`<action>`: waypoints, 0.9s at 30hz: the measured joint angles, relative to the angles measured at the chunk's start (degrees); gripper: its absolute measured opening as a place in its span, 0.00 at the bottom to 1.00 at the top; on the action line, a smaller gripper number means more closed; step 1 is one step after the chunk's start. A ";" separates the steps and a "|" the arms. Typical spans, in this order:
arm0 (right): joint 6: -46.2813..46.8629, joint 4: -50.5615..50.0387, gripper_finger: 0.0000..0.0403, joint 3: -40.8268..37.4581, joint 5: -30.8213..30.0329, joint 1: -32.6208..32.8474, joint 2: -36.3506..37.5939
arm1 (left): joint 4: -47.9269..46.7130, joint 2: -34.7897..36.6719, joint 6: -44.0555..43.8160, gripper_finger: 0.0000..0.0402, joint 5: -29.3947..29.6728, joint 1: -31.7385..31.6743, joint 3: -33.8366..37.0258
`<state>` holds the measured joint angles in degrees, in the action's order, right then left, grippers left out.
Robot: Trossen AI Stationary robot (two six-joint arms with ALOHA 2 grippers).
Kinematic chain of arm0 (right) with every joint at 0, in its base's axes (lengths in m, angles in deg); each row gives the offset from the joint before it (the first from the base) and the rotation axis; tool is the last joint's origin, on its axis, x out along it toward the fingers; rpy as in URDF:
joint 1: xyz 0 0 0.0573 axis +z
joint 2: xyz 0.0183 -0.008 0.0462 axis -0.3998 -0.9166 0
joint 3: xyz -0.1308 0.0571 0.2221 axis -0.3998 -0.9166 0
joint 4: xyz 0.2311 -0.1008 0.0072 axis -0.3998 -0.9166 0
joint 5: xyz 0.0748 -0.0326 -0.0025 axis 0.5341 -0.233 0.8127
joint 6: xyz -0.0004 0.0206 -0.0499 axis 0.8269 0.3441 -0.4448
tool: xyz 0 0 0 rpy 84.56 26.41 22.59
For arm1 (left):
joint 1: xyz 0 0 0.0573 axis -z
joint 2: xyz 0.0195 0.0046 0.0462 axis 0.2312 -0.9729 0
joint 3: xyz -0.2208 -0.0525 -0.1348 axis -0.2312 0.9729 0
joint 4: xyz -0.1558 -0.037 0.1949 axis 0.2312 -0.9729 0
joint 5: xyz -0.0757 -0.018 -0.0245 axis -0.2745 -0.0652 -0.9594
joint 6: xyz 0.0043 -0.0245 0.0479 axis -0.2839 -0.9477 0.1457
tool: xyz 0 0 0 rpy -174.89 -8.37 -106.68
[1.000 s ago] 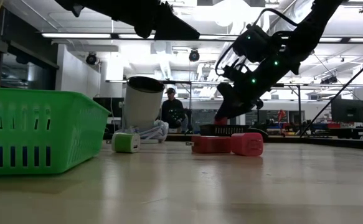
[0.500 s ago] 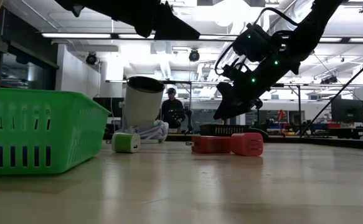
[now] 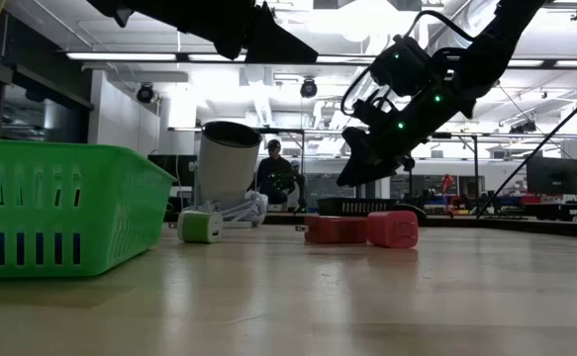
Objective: Pick & Place Office items
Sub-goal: Put the green charger adapter into the black bin
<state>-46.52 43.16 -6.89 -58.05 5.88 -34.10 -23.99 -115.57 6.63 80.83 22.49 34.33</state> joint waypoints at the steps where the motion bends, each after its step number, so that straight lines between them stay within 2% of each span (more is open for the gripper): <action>1: -0.43 0.37 0.39 0.00 0.03 0.00 0.44 | -0.06 0.00 0.00 0.62 0.00 0.00 0.00; 5: -3.20 2.18 0.38 0.00 -0.03 0.43 3.59 | -1.67 0.00 0.02 0.62 2.57 0.07 0.02; 12: -5.96 0.31 0.38 0.00 -0.15 0.55 14.83 | -4.52 1.56 2.55 0.62 9.59 1.06 0.07; 17: -5.94 -2.52 0.38 0.02 -0.05 0.92 22.18 | -8.55 5.70 1.81 0.62 10.24 1.54 0.07; 19: -5.94 -4.37 0.38 0.02 -0.05 1.30 24.21 | -12.97 8.34 -0.17 0.62 10.20 1.36 0.07; 23: -5.88 -6.92 0.38 0.03 -0.07 2.82 26.74 | -24.42 13.74 -5.68 0.62 6.28 0.39 0.04; 27: -5.62 -8.48 0.38 0.02 0.08 4.60 26.99 | -32.69 17.89 -13.02 0.62 -7.06 -1.31 0.04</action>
<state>-52.14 34.69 -6.87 -57.96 10.48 -7.11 -56.68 -97.68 -6.40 73.77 21.18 34.37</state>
